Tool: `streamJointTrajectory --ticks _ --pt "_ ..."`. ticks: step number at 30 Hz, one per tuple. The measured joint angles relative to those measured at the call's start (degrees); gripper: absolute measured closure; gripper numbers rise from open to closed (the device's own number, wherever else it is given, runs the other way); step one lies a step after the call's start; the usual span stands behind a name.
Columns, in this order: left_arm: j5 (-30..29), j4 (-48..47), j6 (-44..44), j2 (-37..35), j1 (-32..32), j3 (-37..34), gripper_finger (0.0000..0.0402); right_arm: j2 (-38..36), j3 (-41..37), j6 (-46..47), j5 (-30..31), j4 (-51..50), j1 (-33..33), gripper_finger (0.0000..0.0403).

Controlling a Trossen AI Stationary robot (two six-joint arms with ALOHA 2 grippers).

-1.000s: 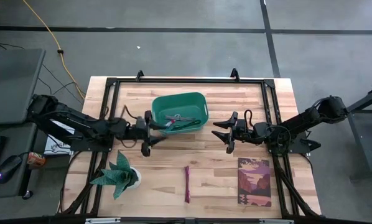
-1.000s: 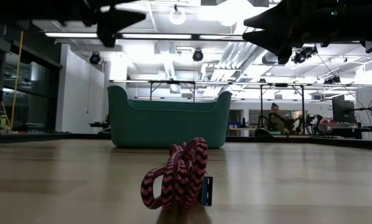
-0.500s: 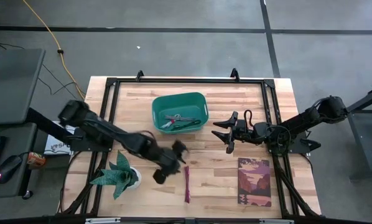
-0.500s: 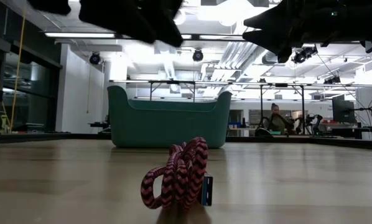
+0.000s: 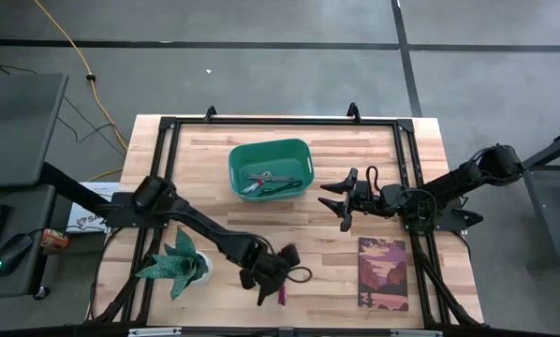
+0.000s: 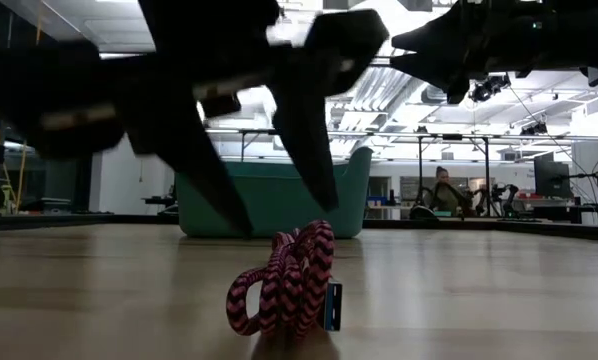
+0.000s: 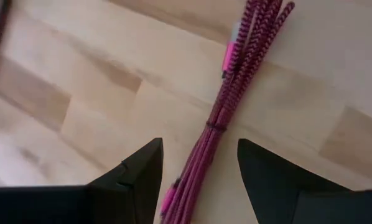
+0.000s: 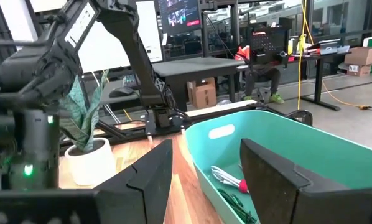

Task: Pick and place USB-C Cables
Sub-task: Put the red charger cable into the green bin

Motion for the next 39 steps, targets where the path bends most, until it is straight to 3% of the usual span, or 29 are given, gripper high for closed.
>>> streamJointTrajectory --ticks 10,14,18,25,33,39 --pt "0.6 0.1 4.7 3.4 0.5 0.2 0.0216 0.0 0.0 0.7 0.0 0.1 0.0 0.0224" --pt "4.7 0.2 4.0 3.4 1.6 0.1 0.0222 0.0 0.0 0.7 0.0 0.1 0.0 0.0224" --pt "4.9 0.1 3.5 3.5 2.1 0.1 0.0263 0.0 0.0 0.7 0.0 0.1 0.0 0.0224" --pt "4.8 0.5 1.7 3.7 2.3 0.0 0.0390 0.0 0.0 1.6 0.0 0.1 0.0 0.0224" --pt "4.4 0.9 1.4 3.6 2.3 0.0 0.0398 0.0 0.0 1.6 0.0 0.1 0.0 0.0224" --pt "3.6 -2.5 -5.0 -0.4 2.9 -0.2 0.0400 0.0 0.0 1.6 0.0 -0.2 0.0 0.0224"
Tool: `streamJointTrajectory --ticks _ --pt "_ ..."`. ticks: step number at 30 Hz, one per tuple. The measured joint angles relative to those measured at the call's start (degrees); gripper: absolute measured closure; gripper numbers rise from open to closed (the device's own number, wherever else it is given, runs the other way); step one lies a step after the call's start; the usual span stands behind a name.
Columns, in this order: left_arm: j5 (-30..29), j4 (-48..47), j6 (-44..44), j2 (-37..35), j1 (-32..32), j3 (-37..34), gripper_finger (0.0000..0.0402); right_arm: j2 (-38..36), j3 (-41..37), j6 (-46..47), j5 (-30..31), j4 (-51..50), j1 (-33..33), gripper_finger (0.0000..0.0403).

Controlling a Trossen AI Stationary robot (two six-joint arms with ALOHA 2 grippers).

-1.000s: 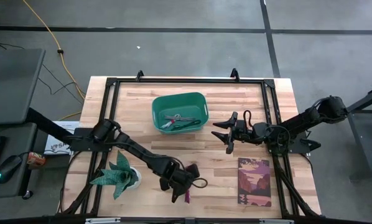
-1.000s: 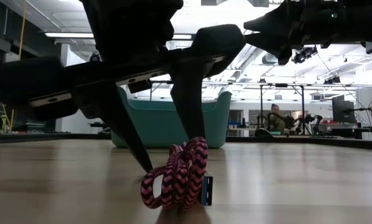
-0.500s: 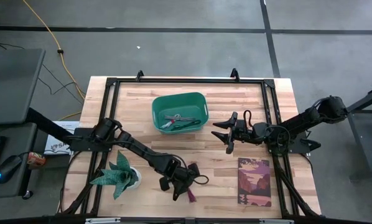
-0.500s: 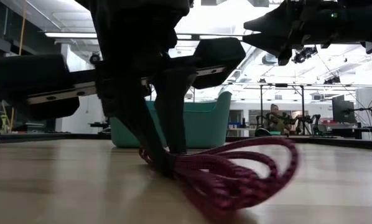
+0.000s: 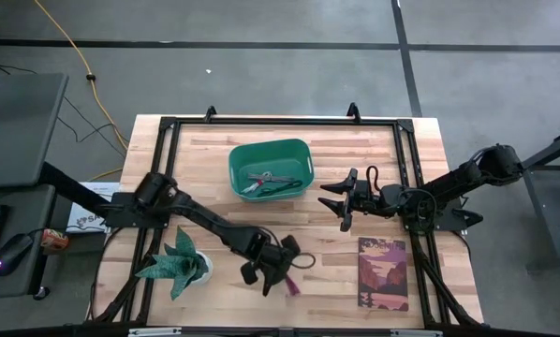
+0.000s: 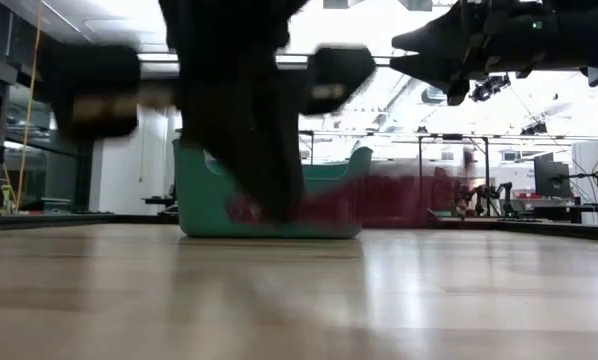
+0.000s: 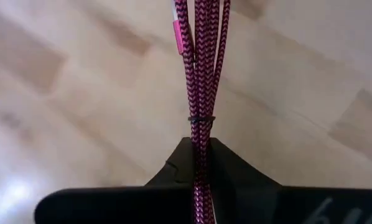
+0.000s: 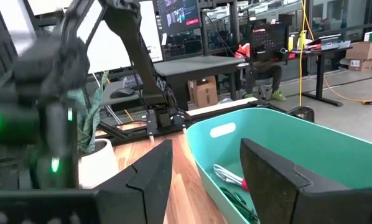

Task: Pick and place USB-C Cables
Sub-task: Put the red charger cable into the green bin

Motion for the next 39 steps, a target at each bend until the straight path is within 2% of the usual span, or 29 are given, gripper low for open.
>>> streamJointTrajectory --ticks 7,11,14,19,24,28,31,35,39 --pt "0.5 -1.9 -11.1 -11.6 3.0 -3.8 0.0401 0.0 0.0 0.0 0.0 -1.0 0.0 0.0224" --pt "0.3 6.2 -14.0 -21.8 4.6 -12.3 0.0401 0.0 0.0 0.0 0.0 -1.1 0.0 0.0224" --pt "0.2 15.4 -16.3 -30.8 5.6 -21.5 0.0401 0.0 0.0 0.0 0.0 -1.4 0.0 0.0224" --pt "-4.8 35.9 -20.4 -46.2 6.8 -39.4 0.0401 0.0 0.0 0.0 0.5 -1.5 0.0 0.0224" --pt "-12.5 60.9 -22.4 -58.0 6.7 -55.4 0.0401 0.0 0.0 0.0 0.6 -1.4 0.0 0.0224" --pt "-20.4 75.5 -27.5 -63.3 6.7 -63.3 0.0401 0.0 0.0 0.0 0.6 -1.1 0.0 0.0224" --pt "-23.8 77.5 -32.6 -66.3 6.7 -66.2 0.0401 0.0 0.0 0.0 0.6 -1.1 0.0 0.0224" --pt "-24.0 75.1 -36.9 -68.1 6.8 -66.5 0.0401 0.0 0.0 0.0 0.6 -1.1 0.0 0.0224" --pt "-23.7 73.3 -37.0 -68.3 6.8 -66.5 0.0401 0.0 0.0 0.0 0.6 -1.1 0.0 0.0224"
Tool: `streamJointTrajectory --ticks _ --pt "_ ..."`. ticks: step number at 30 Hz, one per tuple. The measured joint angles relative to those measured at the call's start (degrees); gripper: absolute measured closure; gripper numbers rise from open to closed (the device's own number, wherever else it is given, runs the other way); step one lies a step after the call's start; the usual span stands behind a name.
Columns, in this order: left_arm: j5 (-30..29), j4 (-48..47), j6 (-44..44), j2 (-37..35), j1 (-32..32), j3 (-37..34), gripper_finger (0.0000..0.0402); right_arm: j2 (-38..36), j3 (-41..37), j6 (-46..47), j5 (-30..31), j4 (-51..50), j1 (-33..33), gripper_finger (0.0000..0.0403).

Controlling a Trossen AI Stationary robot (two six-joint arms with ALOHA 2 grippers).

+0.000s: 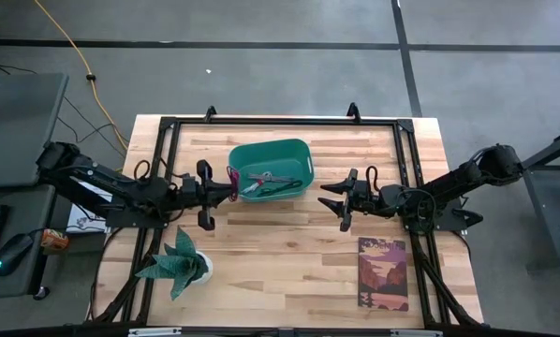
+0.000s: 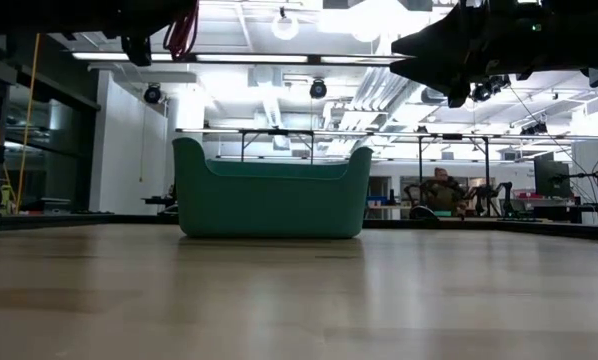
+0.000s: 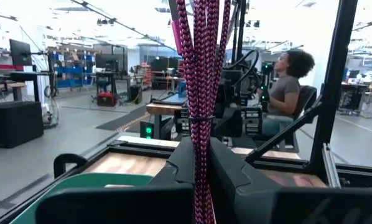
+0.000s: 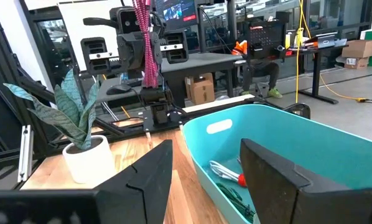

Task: Pick and place USB-C Cables
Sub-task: Put the red charger cable into the green bin

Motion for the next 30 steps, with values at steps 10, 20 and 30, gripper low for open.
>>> streamJointTrajectory --ticks 10,20,30 --pt "-1.1 0.0 -1.6 0.0 0.1 0.2 0.0401 0.0 0.0 0.0 0.1 0.0 0.0 0.0224" --pt "-3.1 -41.2 -6.0 8.1 13.0 24.8 0.0401 0.0 0.0 0.3 0.1 0.6 -1.4 0.0224" --pt "11.4 -70.8 -8.1 29.0 25.9 46.9 0.0401 0.0 0.0 0.6 -0.1 0.5 -1.8 0.0224"
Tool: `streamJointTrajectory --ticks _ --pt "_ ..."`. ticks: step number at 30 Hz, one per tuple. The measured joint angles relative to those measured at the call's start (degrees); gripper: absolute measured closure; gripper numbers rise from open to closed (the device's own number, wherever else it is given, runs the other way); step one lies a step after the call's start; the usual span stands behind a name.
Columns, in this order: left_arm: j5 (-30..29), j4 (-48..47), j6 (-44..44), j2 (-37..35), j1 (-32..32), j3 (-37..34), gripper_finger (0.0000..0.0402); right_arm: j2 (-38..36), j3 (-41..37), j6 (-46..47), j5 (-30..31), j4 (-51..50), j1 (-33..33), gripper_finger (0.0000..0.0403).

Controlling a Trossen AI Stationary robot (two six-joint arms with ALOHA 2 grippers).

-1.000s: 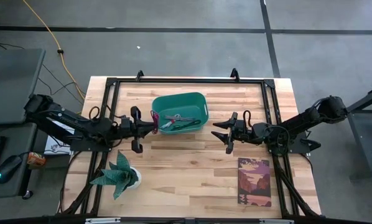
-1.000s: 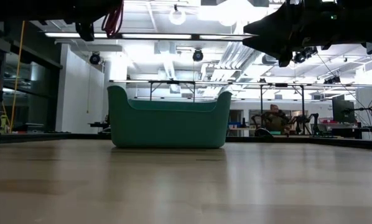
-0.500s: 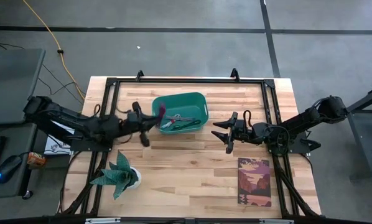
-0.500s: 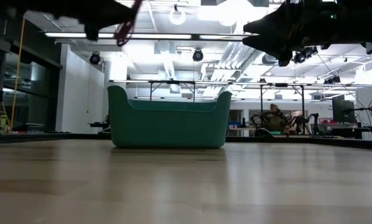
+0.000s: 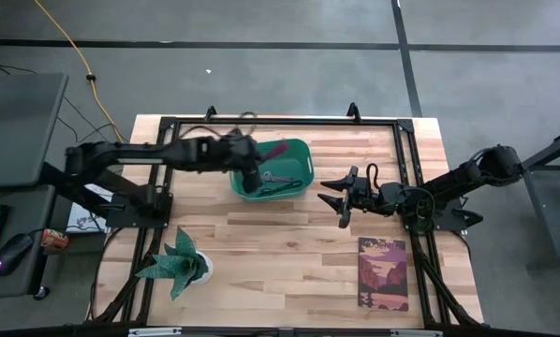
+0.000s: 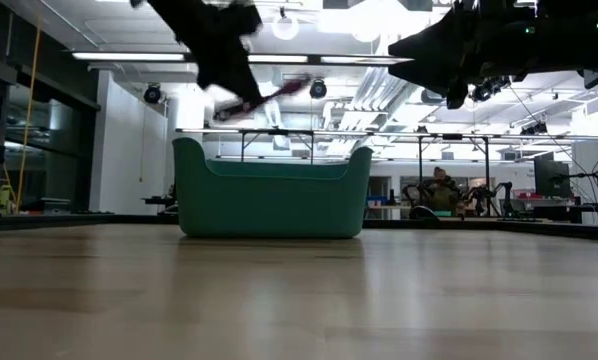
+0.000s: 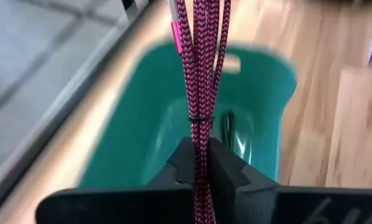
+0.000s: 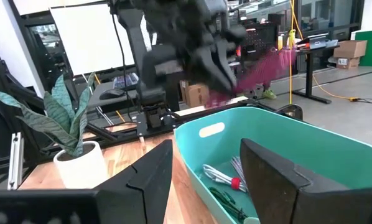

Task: Pick and place USB-C Cables
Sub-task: Put the red charger cable into the green bin

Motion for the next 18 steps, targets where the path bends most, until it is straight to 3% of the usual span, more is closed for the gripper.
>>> streamJointTrajectory --ticks 10,18 --pt "2.1 -0.7 0.6 19.6 1.0 1.1 0.0401 0.0 0.0 0.0 -0.7 0.0 0.0 0.0224" --pt "3.4 2.7 0.6 27.7 1.0 1.1 0.0401 0.0 0.0 0.1 -0.8 0.0 0.0 0.0224"
